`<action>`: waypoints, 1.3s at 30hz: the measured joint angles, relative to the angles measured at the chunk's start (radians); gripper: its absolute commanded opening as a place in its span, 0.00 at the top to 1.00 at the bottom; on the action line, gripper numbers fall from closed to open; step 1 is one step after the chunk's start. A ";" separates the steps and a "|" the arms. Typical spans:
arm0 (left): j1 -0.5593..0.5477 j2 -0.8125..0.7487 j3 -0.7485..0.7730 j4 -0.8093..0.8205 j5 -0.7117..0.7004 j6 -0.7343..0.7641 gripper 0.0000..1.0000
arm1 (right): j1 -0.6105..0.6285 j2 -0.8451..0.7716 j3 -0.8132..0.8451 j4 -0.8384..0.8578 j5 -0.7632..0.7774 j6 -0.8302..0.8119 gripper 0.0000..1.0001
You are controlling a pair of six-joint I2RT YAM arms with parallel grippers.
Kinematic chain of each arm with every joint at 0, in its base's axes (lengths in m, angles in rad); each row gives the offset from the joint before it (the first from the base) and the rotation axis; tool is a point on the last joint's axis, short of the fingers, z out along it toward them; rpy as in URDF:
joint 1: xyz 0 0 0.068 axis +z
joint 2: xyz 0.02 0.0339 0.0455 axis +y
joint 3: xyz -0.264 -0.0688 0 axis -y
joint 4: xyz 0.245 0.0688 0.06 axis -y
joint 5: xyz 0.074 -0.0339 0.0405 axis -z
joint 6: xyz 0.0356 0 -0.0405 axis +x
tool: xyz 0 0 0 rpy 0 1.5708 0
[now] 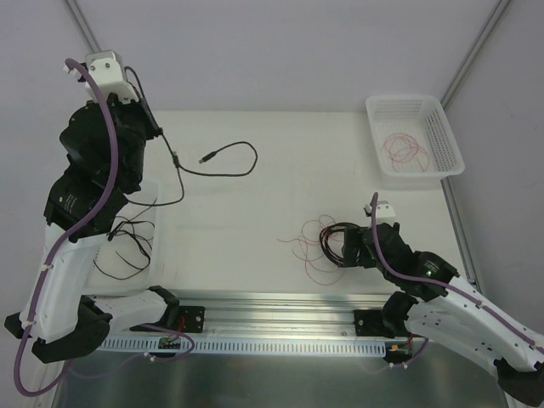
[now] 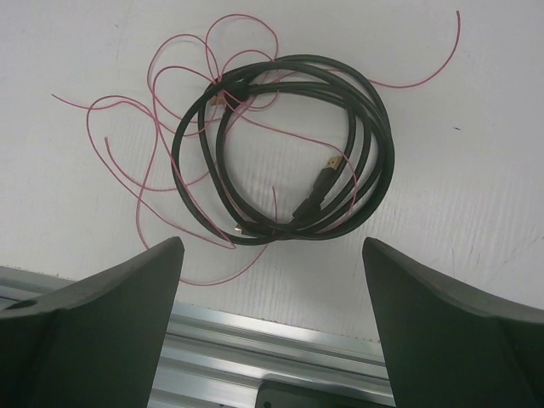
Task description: Untangle the cables
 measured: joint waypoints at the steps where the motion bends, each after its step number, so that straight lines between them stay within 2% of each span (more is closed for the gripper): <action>1: 0.008 0.000 0.002 0.000 -0.038 0.019 1.00 | 0.000 -0.004 0.000 -0.002 -0.001 0.000 0.09; 5: 0.067 -0.003 0.002 -0.004 -0.176 0.085 1.00 | 0.000 -0.015 0.000 -0.001 -0.016 0.002 0.09; 10: 0.191 -0.061 -0.069 -0.001 -0.253 0.121 1.00 | 0.000 0.004 -0.003 0.000 -0.049 -0.005 0.09; 12: 0.255 -0.100 -0.123 0.002 -0.270 0.123 1.00 | 0.000 0.017 -0.003 0.000 -0.061 -0.011 0.09; 17: 0.458 -0.223 -0.370 0.003 -0.262 0.075 1.00 | 0.000 0.022 -0.003 0.002 -0.082 -0.019 0.09; 21: 0.631 -0.261 -0.579 0.005 -0.167 -0.015 1.00 | 0.000 0.012 -0.006 0.003 -0.100 -0.019 0.09; 26: 0.842 -0.214 -0.789 0.018 0.014 -0.108 1.00 | 0.000 -0.007 -0.023 0.007 -0.116 -0.019 0.09; 34: 0.872 -0.192 -0.935 0.146 0.266 -0.142 1.00 | 0.000 -0.016 -0.031 0.008 -0.134 -0.017 0.10; 39: 0.876 -0.114 -1.004 0.212 0.344 -0.180 1.00 | 0.000 0.006 -0.031 0.009 -0.140 -0.014 0.10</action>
